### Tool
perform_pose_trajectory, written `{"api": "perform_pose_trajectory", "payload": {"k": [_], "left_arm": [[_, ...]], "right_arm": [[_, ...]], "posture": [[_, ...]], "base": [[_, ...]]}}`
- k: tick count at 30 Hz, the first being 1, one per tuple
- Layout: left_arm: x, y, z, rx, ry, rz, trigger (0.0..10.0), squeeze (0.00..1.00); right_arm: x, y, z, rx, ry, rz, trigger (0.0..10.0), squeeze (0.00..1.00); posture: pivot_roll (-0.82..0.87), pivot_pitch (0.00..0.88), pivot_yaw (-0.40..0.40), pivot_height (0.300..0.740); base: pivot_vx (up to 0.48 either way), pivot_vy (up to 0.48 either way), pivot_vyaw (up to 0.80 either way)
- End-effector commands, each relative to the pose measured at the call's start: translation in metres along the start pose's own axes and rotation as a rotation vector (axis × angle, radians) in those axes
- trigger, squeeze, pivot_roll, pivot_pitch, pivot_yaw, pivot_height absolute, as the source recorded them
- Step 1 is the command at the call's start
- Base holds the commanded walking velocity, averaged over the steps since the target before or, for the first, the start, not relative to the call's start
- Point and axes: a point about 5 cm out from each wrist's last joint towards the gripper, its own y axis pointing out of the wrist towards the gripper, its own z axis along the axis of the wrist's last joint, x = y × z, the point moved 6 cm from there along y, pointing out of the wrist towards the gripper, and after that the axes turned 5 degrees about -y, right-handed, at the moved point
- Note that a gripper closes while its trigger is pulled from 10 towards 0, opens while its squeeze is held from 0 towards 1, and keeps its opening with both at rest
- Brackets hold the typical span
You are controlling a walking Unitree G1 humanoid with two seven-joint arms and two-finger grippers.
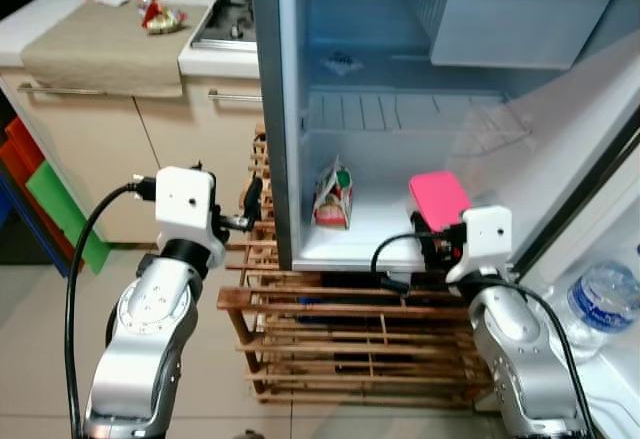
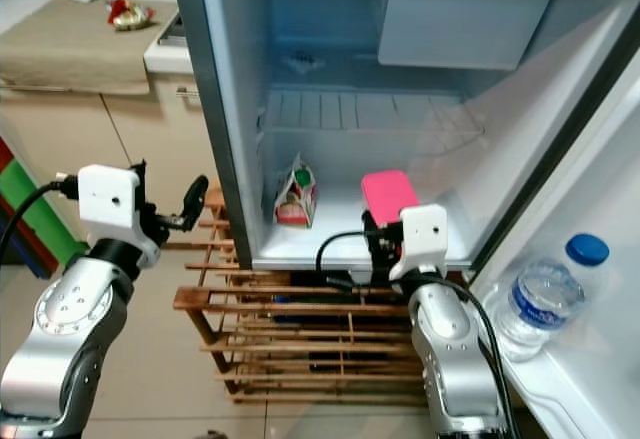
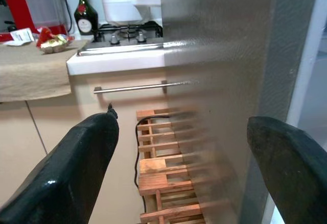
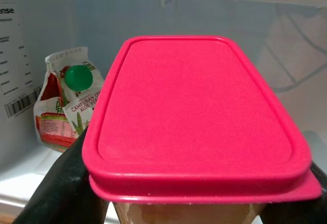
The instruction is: Restocking fridge
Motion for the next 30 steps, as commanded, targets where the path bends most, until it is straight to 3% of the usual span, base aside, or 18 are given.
{"api": "perform_pose_trajectory", "payload": {"k": [1,9,13,16,21,26,30], "left_arm": [[0.002,0.001,0.000,-0.002,0.006,-0.009,10.0,0.00],[0.001,0.000,0.000,-0.002,0.005,-0.007,10.0,0.00],[0.013,0.004,0.009,0.033,0.017,-0.129,10.0,0.00],[0.008,0.004,0.012,0.033,0.045,-0.143,10.0,0.00],[0.007,-0.011,0.006,-0.013,0.055,-0.186,10.0,0.00],[0.021,-0.036,-0.003,-0.065,0.116,-0.264,10.0,0.00],[0.022,-0.042,-0.004,-0.070,0.144,-0.272,10.0,0.00]], "right_arm": [[0.005,0.004,0.002,0.009,-0.014,-0.018,10.0,0.00],[-0.001,0.016,0.005,0.019,-0.018,0.002,10.0,0.00],[-0.018,0.036,0.003,0.019,0.003,0.024,10.0,0.00],[-0.028,0.049,-0.001,0.004,0.016,0.034,10.0,0.00],[-0.039,0.059,-0.004,-0.005,0.024,0.045,10.0,0.00],[-0.046,0.068,-0.009,-0.010,0.016,0.006,10.0,0.00],[-0.046,0.070,-0.009,-0.006,0.012,-0.009,10.0,0.00]], "posture": [[0.03,0.000,-0.007,0.740],[0.04,0.000,-0.010,0.740],[0.09,0.000,-0.021,0.740],[0.12,0.000,-0.018,0.740],[0.17,0.034,-0.010,0.740],[0.22,0.112,0.011,0.740],[0.23,0.134,0.019,0.740]], "base": [[0.000,0.000,0.00],[0.000,0.000,0.00],[0.000,0.000,0.00],[0.000,0.000,0.00],[0.000,0.000,0.00],[0.000,0.000,0.00],[0.000,0.000,0.00]]}}
